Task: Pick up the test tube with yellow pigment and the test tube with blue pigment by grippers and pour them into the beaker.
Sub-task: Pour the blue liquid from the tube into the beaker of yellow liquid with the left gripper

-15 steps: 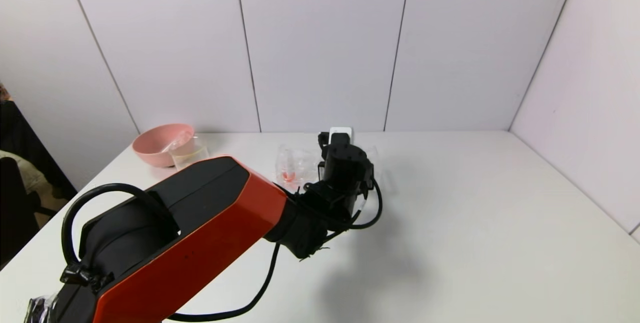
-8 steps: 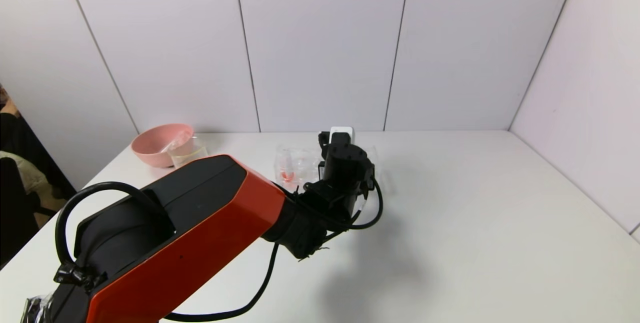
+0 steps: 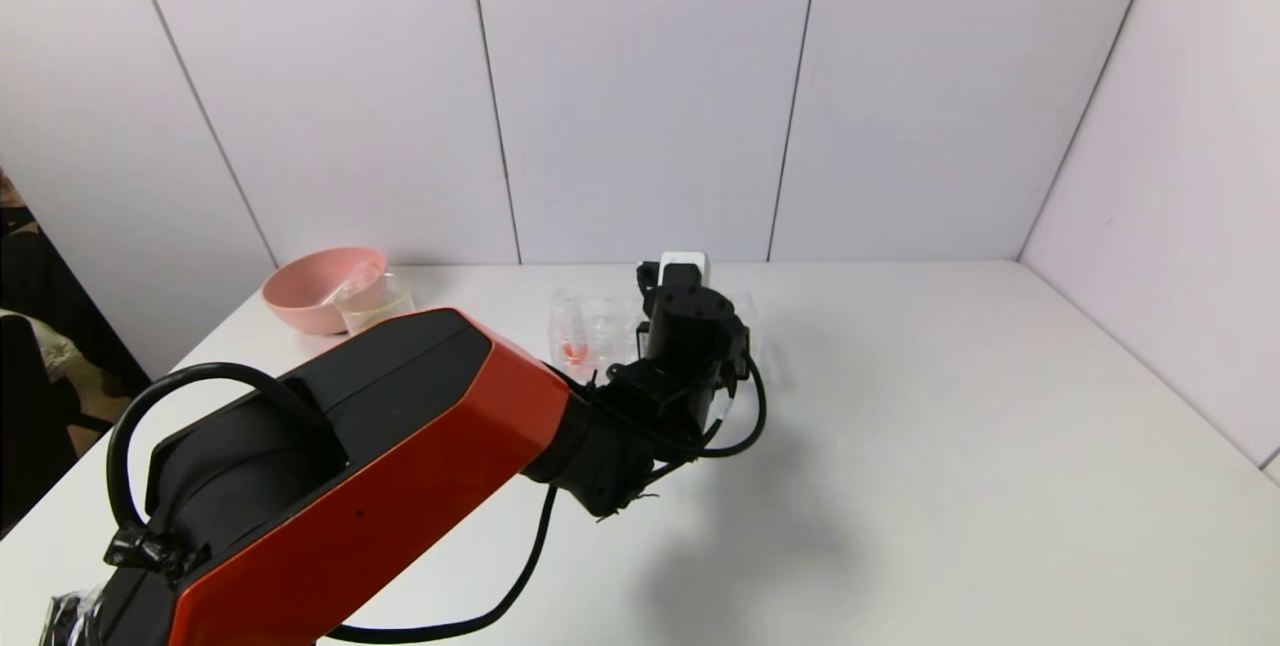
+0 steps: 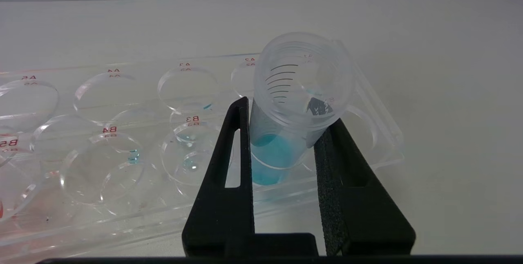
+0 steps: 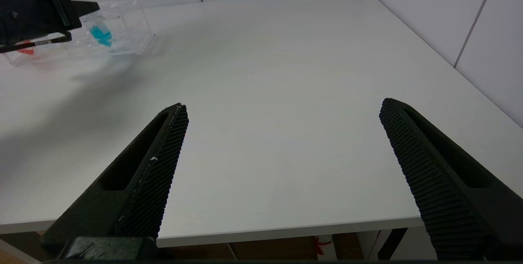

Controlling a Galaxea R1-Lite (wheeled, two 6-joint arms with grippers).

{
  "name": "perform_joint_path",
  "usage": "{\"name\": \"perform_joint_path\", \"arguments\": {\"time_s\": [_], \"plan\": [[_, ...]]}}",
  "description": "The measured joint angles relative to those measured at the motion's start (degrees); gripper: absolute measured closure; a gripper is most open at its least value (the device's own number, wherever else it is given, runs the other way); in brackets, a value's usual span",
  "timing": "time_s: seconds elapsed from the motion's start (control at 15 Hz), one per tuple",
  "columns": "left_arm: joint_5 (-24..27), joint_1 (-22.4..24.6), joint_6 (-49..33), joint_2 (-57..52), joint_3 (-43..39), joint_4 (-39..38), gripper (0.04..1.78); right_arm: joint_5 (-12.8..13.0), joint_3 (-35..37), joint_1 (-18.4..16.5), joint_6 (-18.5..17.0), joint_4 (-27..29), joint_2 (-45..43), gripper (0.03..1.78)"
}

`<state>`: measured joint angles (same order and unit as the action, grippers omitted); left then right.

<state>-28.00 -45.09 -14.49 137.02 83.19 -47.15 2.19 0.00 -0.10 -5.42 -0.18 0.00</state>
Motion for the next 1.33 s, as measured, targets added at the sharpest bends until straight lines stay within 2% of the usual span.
{"name": "perform_joint_path", "arguments": {"time_s": [0.47, 1.33], "plan": [[-0.02, 0.02, 0.15, -0.59, 0.33, 0.16, 1.37, 0.00, 0.00, 0.00, 0.00, 0.00, 0.00, 0.10], [-0.17, -1.45, 0.88, -7.42, 0.18, 6.10, 1.37, 0.00, 0.00, 0.00, 0.00, 0.02, 0.00, 0.10]]}}
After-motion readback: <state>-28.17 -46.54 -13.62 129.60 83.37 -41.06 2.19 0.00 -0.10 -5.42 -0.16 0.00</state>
